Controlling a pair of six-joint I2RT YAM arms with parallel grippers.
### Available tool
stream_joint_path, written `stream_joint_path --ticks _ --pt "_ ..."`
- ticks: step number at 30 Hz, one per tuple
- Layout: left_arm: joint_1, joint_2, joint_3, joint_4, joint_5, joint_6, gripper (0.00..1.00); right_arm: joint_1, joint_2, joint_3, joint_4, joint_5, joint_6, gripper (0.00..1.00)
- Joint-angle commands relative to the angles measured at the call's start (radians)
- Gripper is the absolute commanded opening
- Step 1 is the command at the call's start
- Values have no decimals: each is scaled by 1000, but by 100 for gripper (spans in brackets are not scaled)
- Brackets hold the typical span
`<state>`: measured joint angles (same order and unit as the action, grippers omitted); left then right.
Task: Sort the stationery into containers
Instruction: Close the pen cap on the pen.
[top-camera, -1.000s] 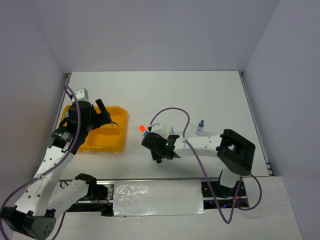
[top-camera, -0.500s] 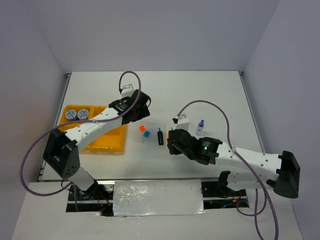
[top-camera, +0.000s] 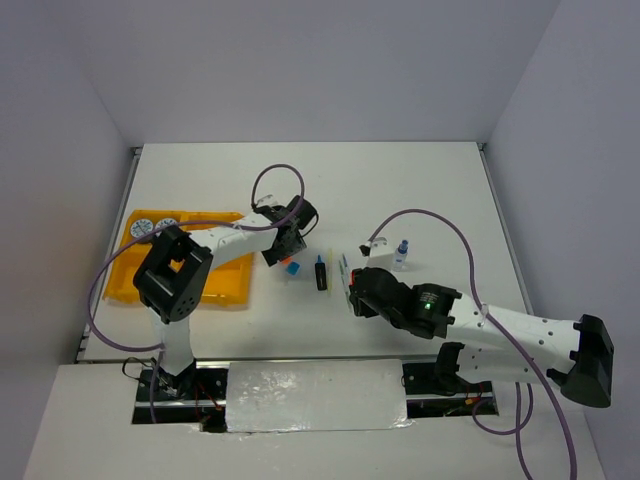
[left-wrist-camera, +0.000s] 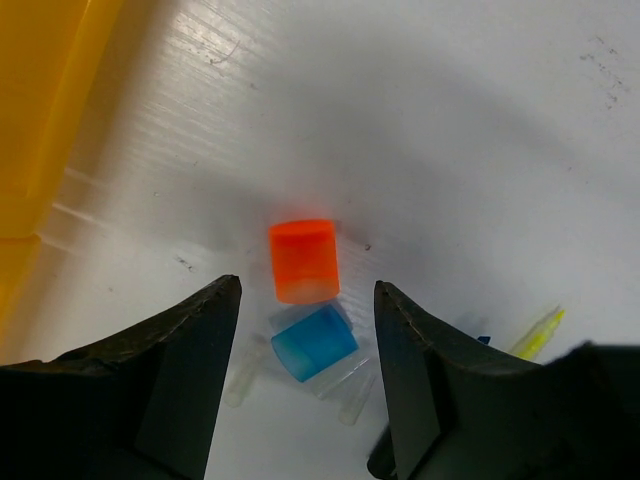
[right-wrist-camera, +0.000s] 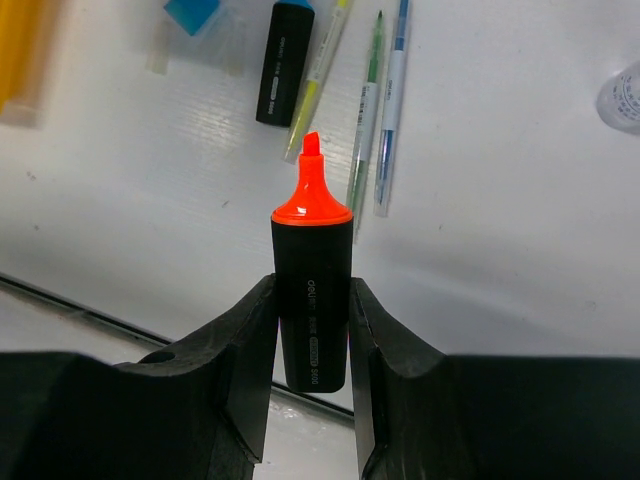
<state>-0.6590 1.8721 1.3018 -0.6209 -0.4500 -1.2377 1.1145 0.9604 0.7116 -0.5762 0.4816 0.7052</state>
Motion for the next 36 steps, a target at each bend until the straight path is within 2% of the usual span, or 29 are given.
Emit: stream_joint_path --ticks 1,5,22,23,30,36 --pt "-2 32 11 32 -1 -34 68 -5 8 -3 42 11 -15 12" --pt "-4 55 7 21 -10 -48 65 -4 3 -8 59 8 -19 12" --pt "10 87 13 7 -64 -62 64 -2 5 -17 76 -21 -19 10" --pt "10 88 13 10 -61 -59 61 -5 3 -15 75 -20 -19 10" --pt "16 90 -6 36 -52 -55 55 -4 5 -6 76 -29 -24 9" --pt "33 96 -18 73 -30 -32 33 -2 -6 -29 133 -86 -55 7"
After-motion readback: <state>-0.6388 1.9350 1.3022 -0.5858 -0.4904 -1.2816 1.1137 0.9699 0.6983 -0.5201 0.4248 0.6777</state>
